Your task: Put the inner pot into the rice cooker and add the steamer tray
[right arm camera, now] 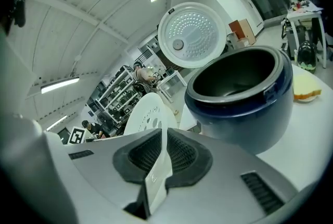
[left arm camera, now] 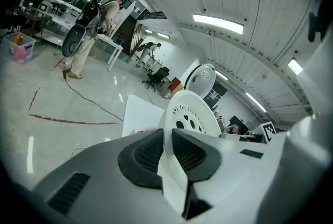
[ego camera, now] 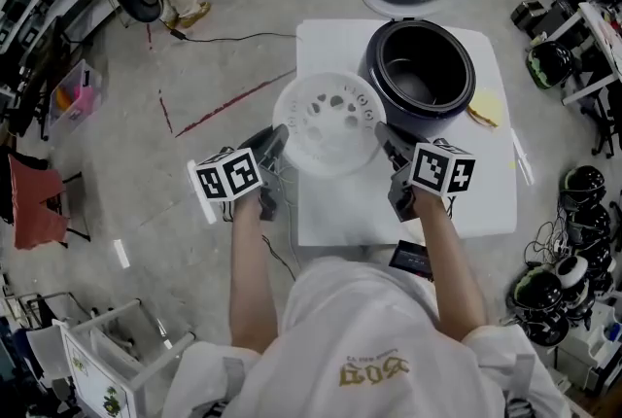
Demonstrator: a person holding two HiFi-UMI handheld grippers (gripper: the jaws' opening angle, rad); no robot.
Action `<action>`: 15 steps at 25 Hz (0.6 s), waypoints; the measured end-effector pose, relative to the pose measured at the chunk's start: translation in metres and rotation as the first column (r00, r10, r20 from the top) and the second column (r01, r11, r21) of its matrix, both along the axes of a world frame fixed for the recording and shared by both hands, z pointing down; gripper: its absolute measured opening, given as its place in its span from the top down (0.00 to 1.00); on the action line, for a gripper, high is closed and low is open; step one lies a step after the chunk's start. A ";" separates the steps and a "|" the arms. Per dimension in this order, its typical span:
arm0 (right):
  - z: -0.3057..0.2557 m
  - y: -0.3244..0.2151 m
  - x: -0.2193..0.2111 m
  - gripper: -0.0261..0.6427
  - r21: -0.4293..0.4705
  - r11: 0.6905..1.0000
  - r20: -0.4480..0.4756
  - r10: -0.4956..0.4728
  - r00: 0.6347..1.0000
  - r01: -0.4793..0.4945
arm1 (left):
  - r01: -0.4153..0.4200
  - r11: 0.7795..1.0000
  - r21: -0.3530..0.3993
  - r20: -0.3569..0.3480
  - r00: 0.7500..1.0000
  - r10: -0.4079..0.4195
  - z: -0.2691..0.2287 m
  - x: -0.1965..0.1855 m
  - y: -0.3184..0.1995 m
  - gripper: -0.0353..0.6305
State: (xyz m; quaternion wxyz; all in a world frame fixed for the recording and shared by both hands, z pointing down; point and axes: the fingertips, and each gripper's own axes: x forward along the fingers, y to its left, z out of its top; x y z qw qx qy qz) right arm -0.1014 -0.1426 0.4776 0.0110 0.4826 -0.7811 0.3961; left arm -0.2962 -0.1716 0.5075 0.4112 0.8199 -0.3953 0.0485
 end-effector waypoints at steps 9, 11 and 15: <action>-0.031 -0.007 0.035 0.89 0.047 0.998 0.029 0.041 0.999 -0.042 | -0.058 0.998 0.031 -0.014 0.998 0.059 -0.025 0.038 -0.018 0.84; -0.037 -0.008 0.041 0.89 0.055 0.997 0.037 0.049 0.998 -0.051 | -0.073 0.997 0.037 -0.010 0.997 0.074 -0.031 0.046 -0.021 0.84; -0.050 -0.010 0.061 0.89 0.075 0.995 0.053 0.063 0.997 -0.067 | -0.098 0.994 0.047 -0.002 0.995 0.099 -0.041 0.066 -0.026 0.84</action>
